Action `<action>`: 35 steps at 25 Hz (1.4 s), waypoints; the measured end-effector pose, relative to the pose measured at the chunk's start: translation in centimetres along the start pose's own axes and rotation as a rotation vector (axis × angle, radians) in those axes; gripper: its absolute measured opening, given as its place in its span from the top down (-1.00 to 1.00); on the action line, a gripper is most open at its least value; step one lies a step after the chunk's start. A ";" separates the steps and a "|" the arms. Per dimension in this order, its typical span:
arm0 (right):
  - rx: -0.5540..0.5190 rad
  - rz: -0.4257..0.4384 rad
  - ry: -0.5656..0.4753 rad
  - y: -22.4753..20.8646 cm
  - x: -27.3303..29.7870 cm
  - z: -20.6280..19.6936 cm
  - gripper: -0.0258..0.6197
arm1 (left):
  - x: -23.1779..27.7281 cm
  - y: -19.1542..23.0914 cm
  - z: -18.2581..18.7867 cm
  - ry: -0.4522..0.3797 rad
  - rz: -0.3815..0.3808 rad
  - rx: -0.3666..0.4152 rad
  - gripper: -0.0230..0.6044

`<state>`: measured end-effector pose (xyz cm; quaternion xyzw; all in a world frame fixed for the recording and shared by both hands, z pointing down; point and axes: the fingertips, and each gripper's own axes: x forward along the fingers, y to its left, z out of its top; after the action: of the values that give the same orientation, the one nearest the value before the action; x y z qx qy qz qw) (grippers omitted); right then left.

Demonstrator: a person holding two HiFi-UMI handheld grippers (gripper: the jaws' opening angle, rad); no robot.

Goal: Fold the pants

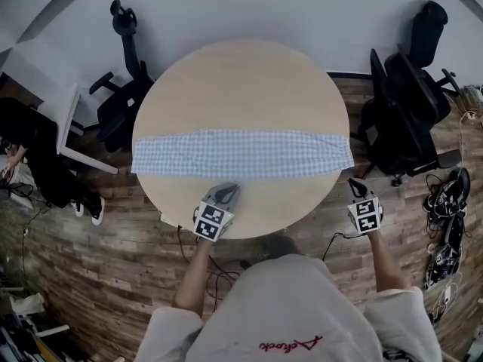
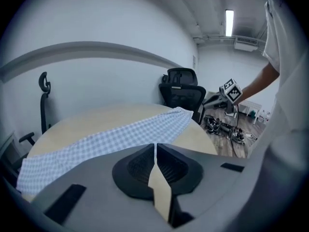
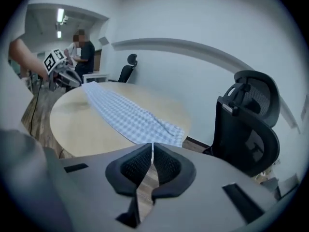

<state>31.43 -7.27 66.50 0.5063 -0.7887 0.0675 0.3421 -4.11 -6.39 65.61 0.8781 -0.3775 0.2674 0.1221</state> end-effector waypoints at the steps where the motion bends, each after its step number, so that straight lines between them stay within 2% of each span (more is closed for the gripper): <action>1: 0.055 0.001 -0.021 0.5 -0.6 0.2 0.81 | -0.2 -0.6 0.1 -0.025 -0.001 -0.025 0.79; 3: 0.179 -0.003 -0.067 1.3 -1.6 0.6 0.82 | -0.5 -1.8 0.4 -0.066 0.002 -0.052 0.79; 5: 0.268 -0.002 -0.105 2.2 -2.4 0.9 0.83 | -0.5 -3.3 0.5 -0.081 0.011 -0.036 0.80; 8: 0.319 0.001 -0.136 2.8 -3.4 1.2 0.83 | 0.0 -6.0 0.9 -0.103 -0.008 -0.048 0.80; 12: 0.329 -0.003 -0.142 1.8 -3.9 0.9 0.83 | 1.2 -8.6 1.5 -0.101 -0.044 -0.056 0.81; 17: 0.407 -0.014 -0.162 -1.7 -2.5 0.1 0.83 | 3.2 -9.5 1.8 -0.049 -0.047 -0.049 0.81; 22: 0.539 0.065 -0.174 -5.2 1.2 -1.1 0.80 | 6.9 -10.4 5.0 -0.011 -0.034 -0.038 0.80; 23: 0.557 0.080 -0.171 -6.0 2.0 -1.5 0.71 | 7.8 -10.8 5.8 -0.003 -0.033 -0.028 0.80; 24: 0.577 0.092 -0.167 -6.8 2.8 -2.0 0.51 | 8.8 -11.3 6.5 0.007 -0.032 -0.017 0.80; 25: 0.602 0.105 -0.165 -7.5 3.7 -2.5 0.44 | 9.7 -11.7 7.2 0.019 -0.030 -0.006 0.80; 30: 0.751 0.186 -0.162 -9.8 8.2 -4.6 0.36 | 13.2 -13.4 9.1 0.088 -0.011 0.022 0.80; 35: 0.862 0.282 -0.122 -8.7 12.3 -5.8 0.35 | 14.4 -14.2 9.2 0.186 0.009 0.038 0.80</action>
<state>38.43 -18.06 76.24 0.4932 -0.7686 0.4054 0.0404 17.97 -9.08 65.94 0.8500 -0.3632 0.3554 0.1387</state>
